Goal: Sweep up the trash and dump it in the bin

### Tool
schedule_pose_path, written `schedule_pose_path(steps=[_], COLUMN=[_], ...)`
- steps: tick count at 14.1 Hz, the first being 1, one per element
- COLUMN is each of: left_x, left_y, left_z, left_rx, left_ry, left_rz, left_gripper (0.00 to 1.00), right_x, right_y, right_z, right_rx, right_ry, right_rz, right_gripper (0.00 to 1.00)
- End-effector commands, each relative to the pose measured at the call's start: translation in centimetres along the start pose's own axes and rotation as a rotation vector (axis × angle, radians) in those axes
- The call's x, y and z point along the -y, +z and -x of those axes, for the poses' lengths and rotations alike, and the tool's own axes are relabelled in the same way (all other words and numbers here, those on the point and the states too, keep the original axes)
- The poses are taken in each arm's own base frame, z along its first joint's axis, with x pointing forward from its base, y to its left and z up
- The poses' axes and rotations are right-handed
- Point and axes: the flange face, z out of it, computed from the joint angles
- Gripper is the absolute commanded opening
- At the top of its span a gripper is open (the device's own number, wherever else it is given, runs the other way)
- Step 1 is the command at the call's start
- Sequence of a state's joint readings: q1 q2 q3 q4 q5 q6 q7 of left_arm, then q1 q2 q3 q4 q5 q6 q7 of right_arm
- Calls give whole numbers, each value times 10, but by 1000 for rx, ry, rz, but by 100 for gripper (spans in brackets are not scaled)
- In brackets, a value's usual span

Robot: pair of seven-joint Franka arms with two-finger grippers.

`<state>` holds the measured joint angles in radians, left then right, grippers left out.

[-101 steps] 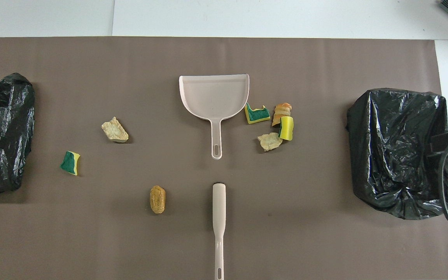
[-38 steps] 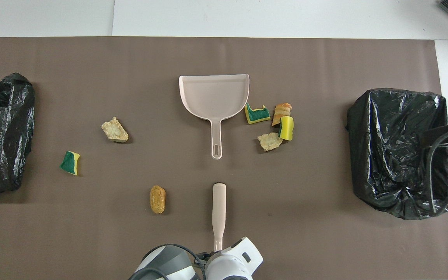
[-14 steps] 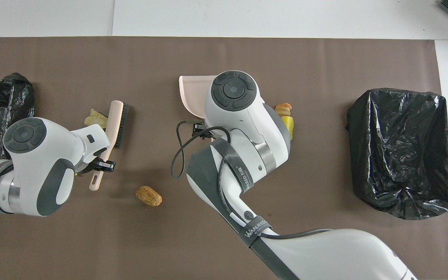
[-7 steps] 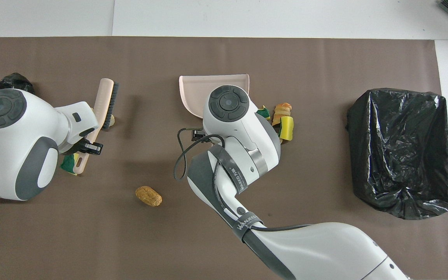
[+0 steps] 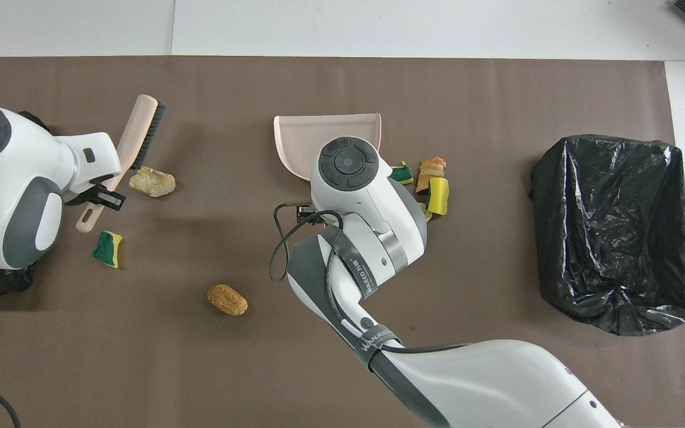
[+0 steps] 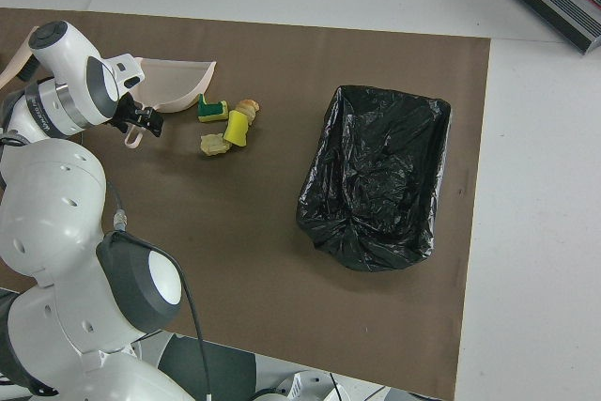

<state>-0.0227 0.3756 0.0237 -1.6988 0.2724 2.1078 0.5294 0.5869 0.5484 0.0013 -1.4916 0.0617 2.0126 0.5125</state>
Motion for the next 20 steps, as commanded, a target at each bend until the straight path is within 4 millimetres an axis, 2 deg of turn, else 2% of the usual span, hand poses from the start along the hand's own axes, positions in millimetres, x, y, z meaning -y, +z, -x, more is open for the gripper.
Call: schedule_pose_path(steps=[1,2,3,4,6,10,11,12,13,15,16,18,20], left_x=[3,-3,-7,-22,-60,-130,-142,-153,-168,-190,-195,-190,-184], left_y=[9,16,12,10,5,-11,-13,-20,-25,-46,-59,-76,-75], left_z=[-9,-1,7,19,58,103,115,124,128,126,124,130,133], left_rx=[50,100,140,176,202,241,233,220,223,239,225,216,235], left_ry=[124,174,218,251,265,265,234,222,236,182,103,-115,-330], left_rz=[-26,8,40,71,99,183,232,259,265,257,238,202,183], left_gripper=[0,0,0,0,0,0,0,0,0,0,0,0,0], right_x=[-3,-2,-1,-3,-11,-37,-48,-70,-86,-97,-98,-106,-114], right_y=[-6,-8,-13,-22,-43,-78,-86,-93,-100,-102,-96,-82,-71], right_z=[3,1,2,2,5,43,53,59,68,99,113,140,156], right_rx=[22,13,9,-9,-23,-9,-9,-1,16,44,54,94,106], right_ry=[-75,-140,-181,-203,-280,-519,-573,-642,-721,-797,-843,-1076,-1220], right_rz=[-24,-48,-59,-54,-52,-37,-25,-19,-17,-2,34,61,62], right_gripper=[0,0,0,0,0,0,0,0,0,0,0,0,0])
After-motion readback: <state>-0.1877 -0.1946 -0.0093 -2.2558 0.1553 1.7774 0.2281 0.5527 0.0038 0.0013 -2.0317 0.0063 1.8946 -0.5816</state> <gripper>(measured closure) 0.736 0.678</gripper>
